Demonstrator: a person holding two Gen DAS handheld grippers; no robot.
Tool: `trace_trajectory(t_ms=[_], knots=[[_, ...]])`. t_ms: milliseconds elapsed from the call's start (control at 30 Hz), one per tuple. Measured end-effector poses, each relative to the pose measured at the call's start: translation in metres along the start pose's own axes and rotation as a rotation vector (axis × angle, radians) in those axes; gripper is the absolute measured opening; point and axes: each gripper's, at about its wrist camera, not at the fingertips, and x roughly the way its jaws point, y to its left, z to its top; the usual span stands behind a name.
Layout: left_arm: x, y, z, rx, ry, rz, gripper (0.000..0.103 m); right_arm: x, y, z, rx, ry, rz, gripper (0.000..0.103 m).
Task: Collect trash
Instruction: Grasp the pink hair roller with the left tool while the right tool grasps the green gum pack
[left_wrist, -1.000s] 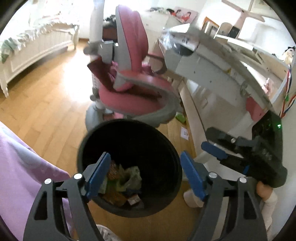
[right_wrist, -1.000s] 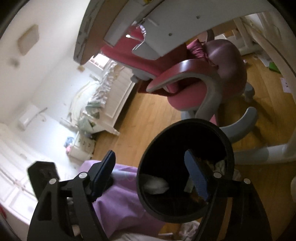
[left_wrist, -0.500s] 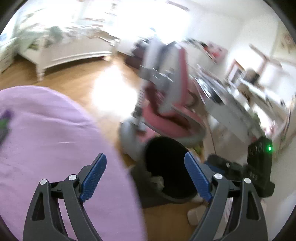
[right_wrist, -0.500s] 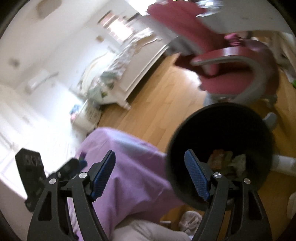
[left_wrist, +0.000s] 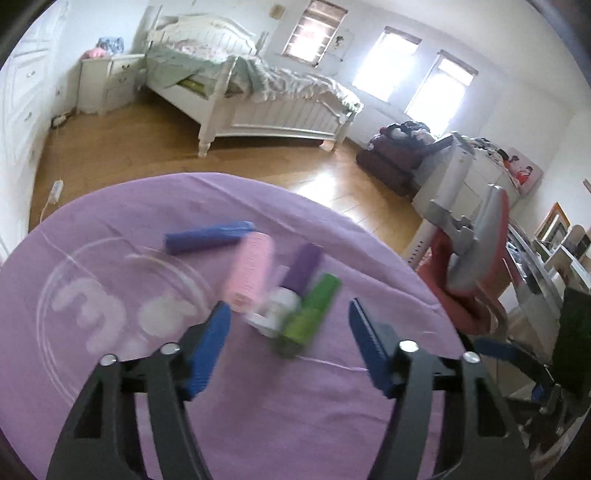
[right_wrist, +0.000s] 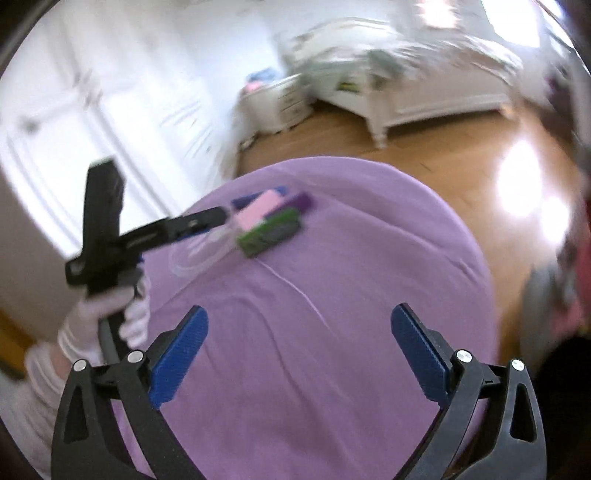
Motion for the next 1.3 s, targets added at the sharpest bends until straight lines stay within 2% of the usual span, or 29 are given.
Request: trace_trajectory(t_ms=[167, 233, 267, 300, 433, 567, 600, 667, 867, 1000, 1133, 1300], knots=[[0.034, 0.013, 0.016, 0.064, 0.073, 0.025, 0.049, 0.074, 0.037, 0.038, -0.198, 0.06, -0.05, 0.098], [0.05, 0.015, 0.021, 0.089, 0.108, 0.033, 0.04, 0.104, 0.044, 0.047, -0.262, 0.094, -0.06, 0.098], [0.055, 0.017, 0.022, 0.093, 0.117, 0.03, 0.032, 0.118, 0.047, 0.051, -0.289, 0.112, -0.066, 0.098], [0.059, 0.019, 0.023, 0.096, 0.122, 0.028, 0.03, 0.126, 0.044, 0.048, -0.303, 0.118, -0.065, 0.098], [0.064, 0.03, 0.03, 0.066, 0.103, -0.001, 0.029, 0.156, 0.044, 0.058, -0.36, 0.122, -0.082, 0.098], [0.064, 0.037, 0.032, 0.033, 0.097, -0.018, 0.029, 0.176, 0.04, 0.071, -0.347, 0.117, -0.056, 0.098], [0.063, 0.038, 0.032, 0.028, 0.096, -0.02, 0.028, 0.18, 0.04, 0.075, -0.349, 0.116, -0.054, 0.096], [0.063, 0.041, 0.032, 0.02, 0.095, -0.027, 0.028, 0.188, 0.041, 0.079, -0.357, 0.124, -0.064, 0.082], [0.046, 0.041, 0.024, 0.025, 0.051, 0.004, 0.028, 0.183, 0.04, 0.076, -0.295, 0.133, -0.066, 0.082], [0.02, 0.031, 0.006, 0.037, 0.012, 0.024, 0.028, 0.15, 0.025, 0.067, -0.139, 0.123, 0.006, 0.082], [-0.018, 0.012, -0.013, 0.021, -0.039, -0.016, 0.028, 0.108, 0.006, 0.05, 0.049, 0.093, 0.118, 0.082], [-0.057, -0.029, -0.036, 0.035, -0.092, -0.069, 0.028, 0.051, -0.014, 0.026, 0.191, -0.012, 0.184, 0.082]])
